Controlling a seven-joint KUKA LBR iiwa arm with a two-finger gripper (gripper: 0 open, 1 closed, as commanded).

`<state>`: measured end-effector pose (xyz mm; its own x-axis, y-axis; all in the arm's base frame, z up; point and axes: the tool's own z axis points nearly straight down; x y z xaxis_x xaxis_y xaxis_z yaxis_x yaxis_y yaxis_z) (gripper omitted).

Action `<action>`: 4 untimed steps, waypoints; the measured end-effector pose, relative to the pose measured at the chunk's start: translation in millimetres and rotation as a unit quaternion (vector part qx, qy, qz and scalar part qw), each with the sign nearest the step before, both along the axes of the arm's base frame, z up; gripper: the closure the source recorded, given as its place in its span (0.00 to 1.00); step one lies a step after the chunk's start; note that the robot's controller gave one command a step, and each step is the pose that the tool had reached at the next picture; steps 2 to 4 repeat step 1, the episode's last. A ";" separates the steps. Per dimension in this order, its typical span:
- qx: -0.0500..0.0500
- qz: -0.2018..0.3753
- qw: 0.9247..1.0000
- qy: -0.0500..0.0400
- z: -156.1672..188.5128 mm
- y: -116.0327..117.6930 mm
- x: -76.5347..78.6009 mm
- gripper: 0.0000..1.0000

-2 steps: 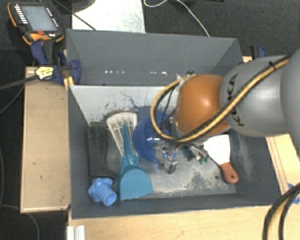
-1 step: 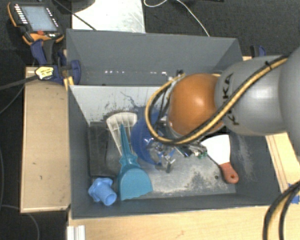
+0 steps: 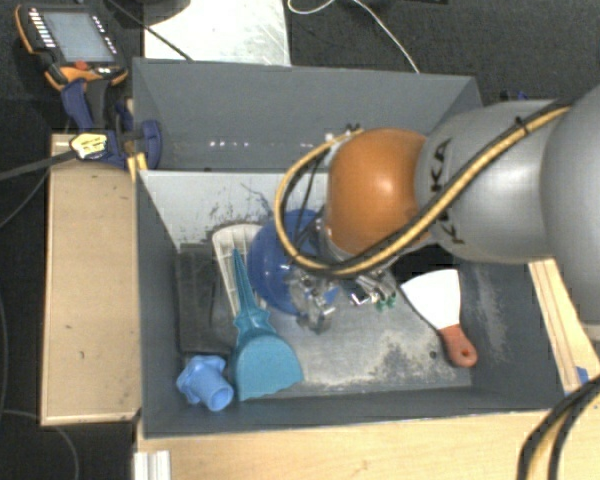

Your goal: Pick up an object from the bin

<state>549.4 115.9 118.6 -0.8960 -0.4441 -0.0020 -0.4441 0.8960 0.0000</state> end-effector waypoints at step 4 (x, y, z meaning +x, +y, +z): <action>0.000 0.065 0.998 -0.002 89.3 -13.9 13.4 1.00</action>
Offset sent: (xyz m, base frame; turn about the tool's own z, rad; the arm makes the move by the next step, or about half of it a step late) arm 0.0244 0.0144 0.0633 0.0414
